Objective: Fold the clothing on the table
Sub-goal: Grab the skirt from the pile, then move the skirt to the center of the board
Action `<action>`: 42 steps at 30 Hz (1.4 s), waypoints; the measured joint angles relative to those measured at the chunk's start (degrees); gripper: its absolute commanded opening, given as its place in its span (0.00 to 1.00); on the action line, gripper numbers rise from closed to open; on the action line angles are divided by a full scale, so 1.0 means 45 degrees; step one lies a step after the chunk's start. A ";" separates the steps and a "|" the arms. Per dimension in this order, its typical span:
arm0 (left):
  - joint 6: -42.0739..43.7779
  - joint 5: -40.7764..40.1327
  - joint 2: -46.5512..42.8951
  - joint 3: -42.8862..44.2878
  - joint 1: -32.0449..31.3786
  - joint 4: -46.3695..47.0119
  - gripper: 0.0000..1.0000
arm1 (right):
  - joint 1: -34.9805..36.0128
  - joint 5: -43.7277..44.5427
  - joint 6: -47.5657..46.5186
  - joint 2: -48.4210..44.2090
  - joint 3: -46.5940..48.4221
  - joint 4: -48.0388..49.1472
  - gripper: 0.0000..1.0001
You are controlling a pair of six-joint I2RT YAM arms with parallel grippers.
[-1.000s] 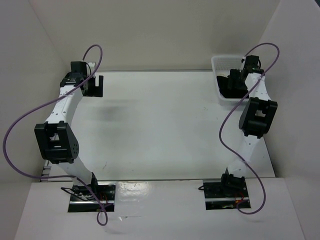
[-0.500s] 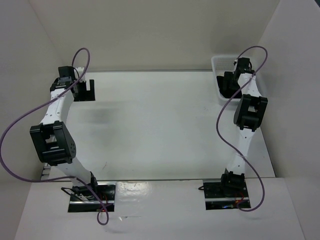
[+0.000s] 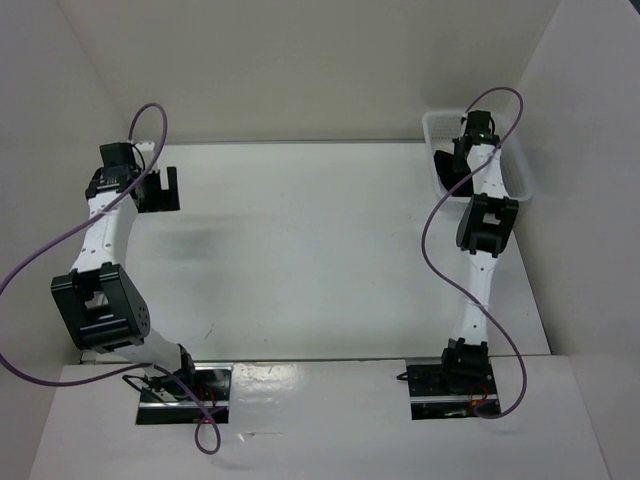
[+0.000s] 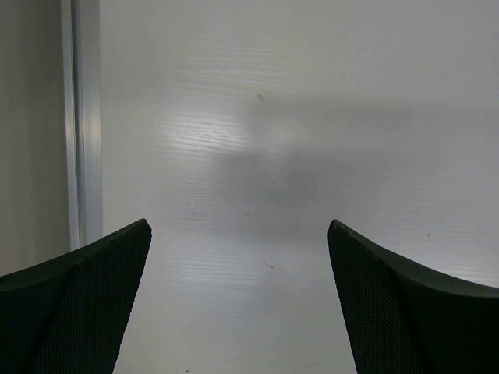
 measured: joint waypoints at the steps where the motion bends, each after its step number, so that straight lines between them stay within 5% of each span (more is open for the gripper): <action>1: -0.0005 0.0029 0.0000 -0.0087 0.0058 0.0005 1.00 | 0.0063 -0.0019 -0.0092 0.0005 0.0117 -0.0175 0.00; 12: 0.0000 0.0840 0.0005 -0.0194 0.0102 0.0019 1.00 | 0.0306 -0.0869 -0.0053 -0.1103 0.1205 -0.1812 0.00; 22: 0.0000 0.1651 0.0005 -0.0568 0.0102 0.0199 1.00 | 0.0622 -0.2365 -0.0126 -0.7014 0.0787 -0.1948 0.00; 30: 0.0194 0.1948 -0.0510 -0.1185 0.0102 0.0248 1.00 | 0.4741 -0.5323 -0.1875 -1.0443 -0.1753 -0.2424 0.00; 31: 0.0253 0.1967 -0.0709 -0.1282 0.0102 0.0248 1.00 | 0.5537 -0.5697 -0.2220 -1.0768 -0.2263 -0.2633 0.47; 34: 0.0340 0.2021 -0.1467 -0.1588 0.0102 0.0253 1.00 | 0.7169 -0.6309 -0.2749 -1.1516 -0.3973 -0.2846 0.95; 37: 0.0408 0.2059 -0.2273 -0.1943 0.0102 0.0301 1.00 | 0.7499 -0.4988 -0.2861 -1.2526 -0.6873 -0.2249 0.98; 42: 0.0597 0.1948 -0.3580 -0.3026 0.0102 0.0384 1.00 | 0.5498 -0.2229 -0.2108 -1.2556 -1.0496 -0.1185 0.98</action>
